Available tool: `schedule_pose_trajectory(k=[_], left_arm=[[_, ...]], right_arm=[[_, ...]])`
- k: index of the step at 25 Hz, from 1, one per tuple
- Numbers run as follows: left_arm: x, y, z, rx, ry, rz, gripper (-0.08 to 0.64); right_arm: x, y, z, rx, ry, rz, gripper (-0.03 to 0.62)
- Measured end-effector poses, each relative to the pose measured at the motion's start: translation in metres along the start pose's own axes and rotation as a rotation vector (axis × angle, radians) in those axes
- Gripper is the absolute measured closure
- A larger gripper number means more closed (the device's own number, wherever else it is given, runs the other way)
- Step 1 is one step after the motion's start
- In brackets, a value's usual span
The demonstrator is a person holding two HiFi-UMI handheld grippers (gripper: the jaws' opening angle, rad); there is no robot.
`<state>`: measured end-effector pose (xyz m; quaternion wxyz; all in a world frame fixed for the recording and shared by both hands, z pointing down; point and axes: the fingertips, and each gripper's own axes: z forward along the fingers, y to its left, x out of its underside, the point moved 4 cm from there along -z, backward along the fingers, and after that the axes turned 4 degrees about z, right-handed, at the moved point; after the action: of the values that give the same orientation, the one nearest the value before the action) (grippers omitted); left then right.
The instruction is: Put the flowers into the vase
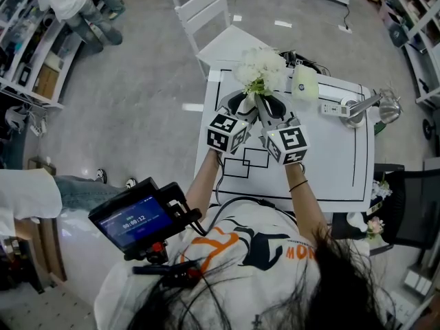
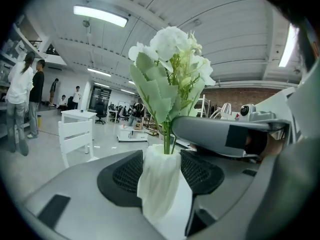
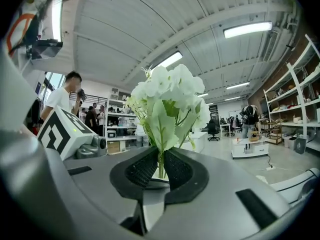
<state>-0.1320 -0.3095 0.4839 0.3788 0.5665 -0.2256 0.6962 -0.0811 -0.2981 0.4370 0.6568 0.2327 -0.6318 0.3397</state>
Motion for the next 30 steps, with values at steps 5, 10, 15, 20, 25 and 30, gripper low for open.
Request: schedule_pose_trajectory(k=[5,10,15,20,25,30], left_arm=[[0.0,-0.001,0.0,0.003,-0.001,0.002,0.322],[0.0,-0.002,0.0,0.006,-0.003,0.0,0.322],[0.0,-0.002,0.0,0.004,-0.009,-0.005,0.322],[-0.001,-0.002,-0.001,0.008,-0.005,0.005,0.322],[-0.001,-0.002,-0.002,0.01,0.005,0.022,0.322],[0.005,-0.001,-0.004,0.003,0.022,0.016,0.281]], right_arm=[[0.005,-0.001,-0.002,0.007,0.019,0.047,0.543],[0.008,-0.004,-0.007,-0.008,0.046,0.071,0.465],[0.008,-0.003,-0.013,-0.03,0.095,0.067,0.406],[0.012,-0.005,-0.021,-0.008,0.081,0.139,0.405],[0.014,-0.005,-0.024,0.005,0.077,0.171,0.405],[0.017,-0.004,-0.027,0.013,0.083,0.184,0.405]])
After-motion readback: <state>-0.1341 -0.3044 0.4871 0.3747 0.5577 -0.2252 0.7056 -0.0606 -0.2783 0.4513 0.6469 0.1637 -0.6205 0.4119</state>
